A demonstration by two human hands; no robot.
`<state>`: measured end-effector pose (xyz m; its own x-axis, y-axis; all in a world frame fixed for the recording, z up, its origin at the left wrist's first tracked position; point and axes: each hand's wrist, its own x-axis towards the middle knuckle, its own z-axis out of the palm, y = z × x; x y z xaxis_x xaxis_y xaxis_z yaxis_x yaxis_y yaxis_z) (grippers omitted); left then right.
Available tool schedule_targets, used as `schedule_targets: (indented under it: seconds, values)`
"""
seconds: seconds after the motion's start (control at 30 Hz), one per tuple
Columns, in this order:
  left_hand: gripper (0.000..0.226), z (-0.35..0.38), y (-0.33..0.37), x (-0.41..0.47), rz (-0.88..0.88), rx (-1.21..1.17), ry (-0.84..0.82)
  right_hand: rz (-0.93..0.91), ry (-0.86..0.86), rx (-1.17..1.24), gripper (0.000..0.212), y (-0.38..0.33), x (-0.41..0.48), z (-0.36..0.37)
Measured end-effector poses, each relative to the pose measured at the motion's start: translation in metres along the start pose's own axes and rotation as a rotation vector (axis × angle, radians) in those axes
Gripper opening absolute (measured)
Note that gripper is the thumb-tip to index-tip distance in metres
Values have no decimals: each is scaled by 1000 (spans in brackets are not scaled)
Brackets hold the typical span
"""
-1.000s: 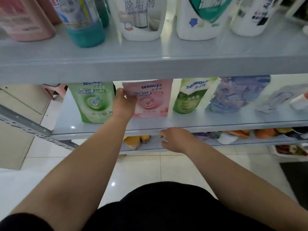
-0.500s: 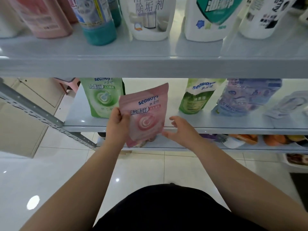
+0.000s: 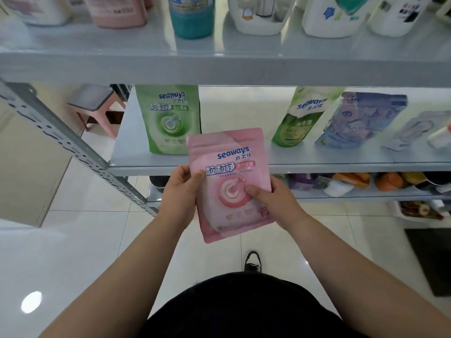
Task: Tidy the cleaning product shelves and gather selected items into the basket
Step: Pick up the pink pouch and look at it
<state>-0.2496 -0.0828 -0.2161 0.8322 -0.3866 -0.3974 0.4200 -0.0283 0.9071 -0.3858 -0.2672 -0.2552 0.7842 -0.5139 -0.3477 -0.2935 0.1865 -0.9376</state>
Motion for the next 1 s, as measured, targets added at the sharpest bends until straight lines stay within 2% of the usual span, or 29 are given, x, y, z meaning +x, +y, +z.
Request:
schedule_targets:
  seconds: [0.07,0.2,0.3,0.47,0.5,0.57,0.63,0.7,0.77,0.87,0.93,1.0]
  values:
    - [21,-7,-6,-8,-7,52,-51,23,58,71,55,1,-14,9]
    - [45,-13,-29,-28,-72,302,-189,31,176,195,22,1,-39,21]
    - [56,-14,-42,-38,-51,396,-195,41,183,258,20,-5,-58,25]
    - [31,-17,-43,-41,-23,539,-188,53,41,368,22,-16,-82,16]
    - [28,-16,-44,-44,-54,498,-169,69,-16,428,28,-19,-83,10]
    - [28,-10,-45,-52,-209,209,-156,107,-135,496,41,-25,-83,1]
    - [26,2,-42,-64,-416,-167,-183,162,-205,438,48,-22,-79,-1]
    - [29,23,-41,-77,-562,-385,-285,227,-249,321,47,-13,-76,4]
    - [28,51,-45,-92,-612,-416,-378,237,-339,347,47,-2,-78,6]
    - [20,88,-57,-106,-626,-346,-445,185,-371,463,64,8,-82,-10]
    - [17,100,-60,-108,-597,-280,-515,134,-378,527,50,13,-79,-31]
    - [24,102,-66,-107,-568,-282,-535,105,-329,569,50,11,-73,-52]
